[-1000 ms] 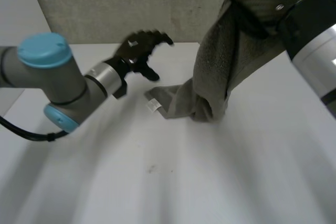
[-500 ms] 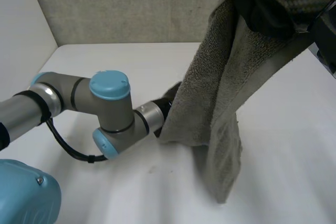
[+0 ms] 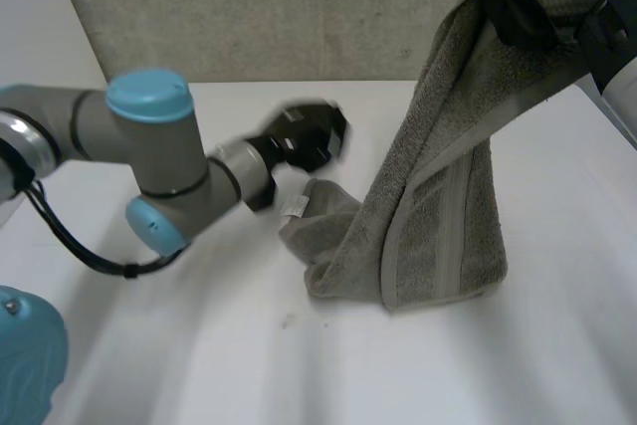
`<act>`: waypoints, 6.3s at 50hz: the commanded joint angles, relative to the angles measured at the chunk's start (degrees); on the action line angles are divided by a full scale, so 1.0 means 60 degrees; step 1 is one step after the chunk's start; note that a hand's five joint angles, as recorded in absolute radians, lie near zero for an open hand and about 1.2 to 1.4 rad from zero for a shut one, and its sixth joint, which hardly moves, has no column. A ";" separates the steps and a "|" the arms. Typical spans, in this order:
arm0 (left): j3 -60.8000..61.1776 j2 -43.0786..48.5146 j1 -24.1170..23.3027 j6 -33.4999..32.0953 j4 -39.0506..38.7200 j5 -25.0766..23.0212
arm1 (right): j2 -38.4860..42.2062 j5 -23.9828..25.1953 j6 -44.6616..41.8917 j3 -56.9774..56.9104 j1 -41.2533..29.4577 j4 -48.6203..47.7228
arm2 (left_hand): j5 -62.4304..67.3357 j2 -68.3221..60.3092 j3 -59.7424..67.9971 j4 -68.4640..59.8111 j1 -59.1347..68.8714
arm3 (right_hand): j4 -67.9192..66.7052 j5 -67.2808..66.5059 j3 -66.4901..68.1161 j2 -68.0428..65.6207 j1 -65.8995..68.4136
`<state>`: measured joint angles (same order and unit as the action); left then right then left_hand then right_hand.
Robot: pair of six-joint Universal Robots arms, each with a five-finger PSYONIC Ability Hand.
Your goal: Fold the towel.
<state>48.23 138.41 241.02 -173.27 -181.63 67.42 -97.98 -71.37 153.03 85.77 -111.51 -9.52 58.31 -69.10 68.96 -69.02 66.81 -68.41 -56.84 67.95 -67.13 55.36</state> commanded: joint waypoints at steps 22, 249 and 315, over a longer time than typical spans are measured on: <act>0.2552 -0.1711 0.0597 -0.0008 -0.0680 -0.2740 | 0.0055 -0.0028 0.0174 -0.0658 -0.0237 0.0371 | -0.8730 0.8861 -0.8838 0.8848 -0.8479 | -0.1932 -0.2194 0.2008 -0.2145 0.4107; 0.5570 -0.3162 0.0480 -0.5676 0.0198 0.3822 | 0.5123 -0.1684 -0.1876 0.2535 -0.0091 -0.1767 | -0.5337 0.5468 -0.5446 0.5455 -0.5087 | -0.1932 -0.2194 0.2008 -0.2145 0.4107; 0.9906 -0.6311 0.0407 -0.5442 0.0126 0.5009 | 0.5270 -0.1698 -0.1964 0.2535 -0.0032 -0.1753 | -0.3823 0.3954 -0.3932 0.3941 -0.3573 | -0.1932 -0.2194 0.2008 -0.2145 0.4107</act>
<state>106.46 101.86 244.30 -207.32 -180.65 97.53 -66.42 -81.56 141.25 100.96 -111.66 -20.04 28.97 -39.03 38.99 -39.05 39.06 -68.41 -56.97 67.95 -67.13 55.35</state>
